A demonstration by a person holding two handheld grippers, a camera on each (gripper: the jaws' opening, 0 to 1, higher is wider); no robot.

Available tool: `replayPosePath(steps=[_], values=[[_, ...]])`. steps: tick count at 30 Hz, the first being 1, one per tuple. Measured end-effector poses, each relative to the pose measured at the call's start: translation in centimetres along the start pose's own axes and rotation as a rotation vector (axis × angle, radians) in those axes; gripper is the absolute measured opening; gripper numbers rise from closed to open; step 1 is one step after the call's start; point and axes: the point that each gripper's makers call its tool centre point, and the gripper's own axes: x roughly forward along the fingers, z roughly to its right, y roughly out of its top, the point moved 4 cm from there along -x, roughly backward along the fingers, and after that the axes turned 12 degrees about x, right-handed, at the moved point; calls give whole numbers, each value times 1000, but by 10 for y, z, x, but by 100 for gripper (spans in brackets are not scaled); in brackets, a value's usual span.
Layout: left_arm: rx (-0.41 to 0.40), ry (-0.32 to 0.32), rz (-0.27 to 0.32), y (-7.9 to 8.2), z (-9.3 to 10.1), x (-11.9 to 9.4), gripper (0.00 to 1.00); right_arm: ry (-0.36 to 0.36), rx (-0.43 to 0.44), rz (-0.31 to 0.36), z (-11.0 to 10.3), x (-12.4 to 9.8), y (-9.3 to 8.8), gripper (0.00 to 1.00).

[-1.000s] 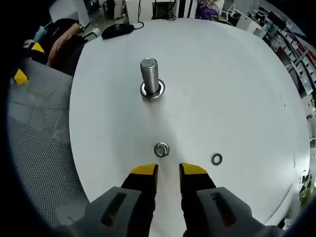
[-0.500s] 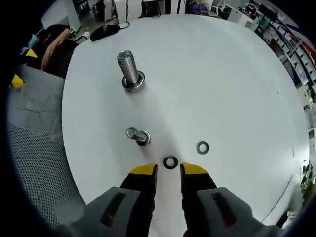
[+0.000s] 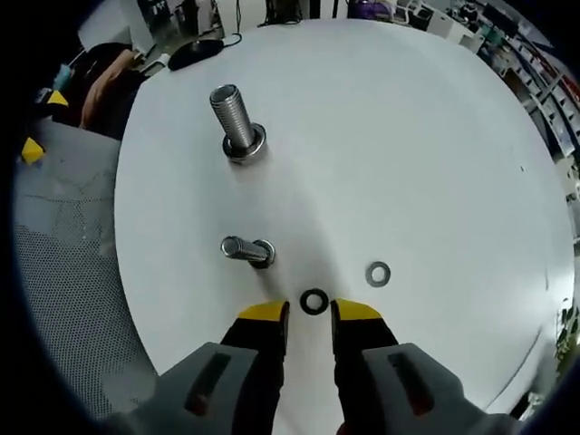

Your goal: Place the washer onto the threaded stud by aligning its center hole with the stud, sliding it down to the base, and recovering from edge contact or off-axis alignment until the washer reaches the visible bottom stop.

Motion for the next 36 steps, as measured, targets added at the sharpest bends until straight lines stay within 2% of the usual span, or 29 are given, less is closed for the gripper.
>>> replayPosePath(steps=[9,18,22,26,33,36], values=[[2,-1,-3,0,1,0,32,-4,-54,-62,3,2,3,21],[6,-3,-6,0,1,0,32,-13,-35,-77,3,0,4,20],[6,-3,-6,0,1,0,32,-22,-83,-113,2,2,5,19],[6,-3,-5,0,1,0,32,-32,-75,-139,-1,1,8,19],[6,-3,-5,0,1,0,32,-25,-61,-112,3,2,7,18],[4,-2,-4,0,1,0,32,-27,-74,-120,2,2,6,18]])
